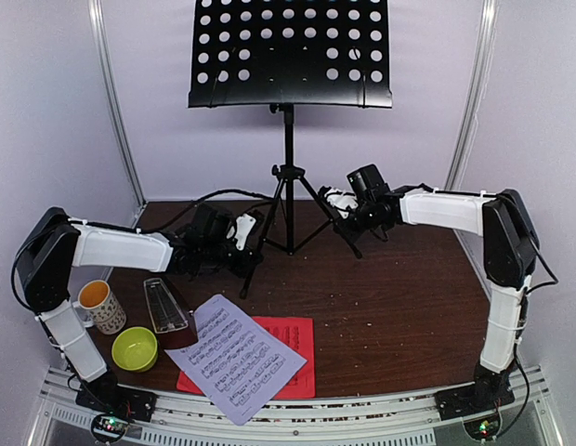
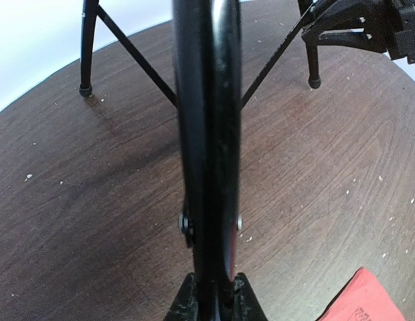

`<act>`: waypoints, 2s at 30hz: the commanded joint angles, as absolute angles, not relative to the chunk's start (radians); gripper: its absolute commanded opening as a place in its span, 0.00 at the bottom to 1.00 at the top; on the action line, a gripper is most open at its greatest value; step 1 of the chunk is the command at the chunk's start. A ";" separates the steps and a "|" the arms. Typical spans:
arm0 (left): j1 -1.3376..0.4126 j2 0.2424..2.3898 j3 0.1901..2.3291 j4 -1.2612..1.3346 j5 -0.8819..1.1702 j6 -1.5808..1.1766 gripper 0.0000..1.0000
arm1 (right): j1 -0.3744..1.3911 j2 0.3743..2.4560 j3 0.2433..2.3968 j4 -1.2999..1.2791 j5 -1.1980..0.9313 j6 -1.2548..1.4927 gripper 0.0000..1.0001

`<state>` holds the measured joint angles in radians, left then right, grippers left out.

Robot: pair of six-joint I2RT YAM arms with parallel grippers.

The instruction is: Set up the instrument practice props

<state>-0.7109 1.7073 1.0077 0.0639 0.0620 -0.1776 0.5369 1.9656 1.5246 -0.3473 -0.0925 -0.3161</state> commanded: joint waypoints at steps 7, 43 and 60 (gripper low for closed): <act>-0.836 1.725 1.007 0.125 -0.019 -0.310 0.00 | 0.458 1.982 1.568 -0.340 0.162 -0.261 0.21; -0.830 1.696 0.950 0.042 0.027 -0.216 0.00 | 0.552 1.407 0.999 -0.227 -0.157 -0.003 0.62; -0.808 1.652 0.924 0.032 0.057 -0.195 0.37 | 0.744 1.388 0.787 -0.161 -0.475 0.366 0.51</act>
<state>-0.8104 1.6997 0.9527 0.0643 0.0406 -0.2279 0.6991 1.3556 0.8494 -0.2165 -0.3542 0.1928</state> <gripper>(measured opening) 0.292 0.517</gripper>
